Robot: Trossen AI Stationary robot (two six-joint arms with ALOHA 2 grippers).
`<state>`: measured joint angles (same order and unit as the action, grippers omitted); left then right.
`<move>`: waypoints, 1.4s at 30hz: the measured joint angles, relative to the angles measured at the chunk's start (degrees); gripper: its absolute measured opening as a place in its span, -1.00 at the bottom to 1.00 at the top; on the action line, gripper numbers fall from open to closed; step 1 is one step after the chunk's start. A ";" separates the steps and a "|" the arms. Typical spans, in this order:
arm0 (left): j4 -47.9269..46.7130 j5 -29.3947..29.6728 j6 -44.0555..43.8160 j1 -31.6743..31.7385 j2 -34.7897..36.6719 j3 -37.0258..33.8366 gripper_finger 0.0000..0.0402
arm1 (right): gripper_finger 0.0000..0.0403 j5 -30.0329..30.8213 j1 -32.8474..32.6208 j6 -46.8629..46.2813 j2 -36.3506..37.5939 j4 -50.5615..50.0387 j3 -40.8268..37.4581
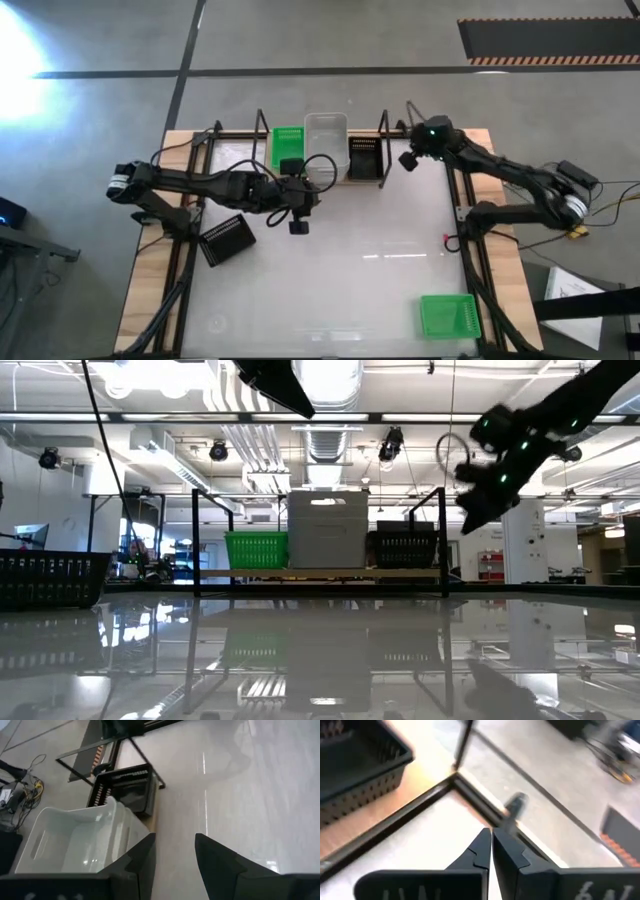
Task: Stack baskets on shelf by color
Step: Stack the black bin on the stacked black bins on the shelf
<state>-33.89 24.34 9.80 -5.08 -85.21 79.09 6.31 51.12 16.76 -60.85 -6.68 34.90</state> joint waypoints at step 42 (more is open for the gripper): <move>-0.81 13.72 -64.74 -39.79 -0.21 -25.89 -0.40 | -0.96 11.09 -105.85 -79.40 -11.90 -29.99 15.76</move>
<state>-34.70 38.05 -54.94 -44.86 -85.42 53.20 17.39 -54.72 -62.64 -72.75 -36.67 50.66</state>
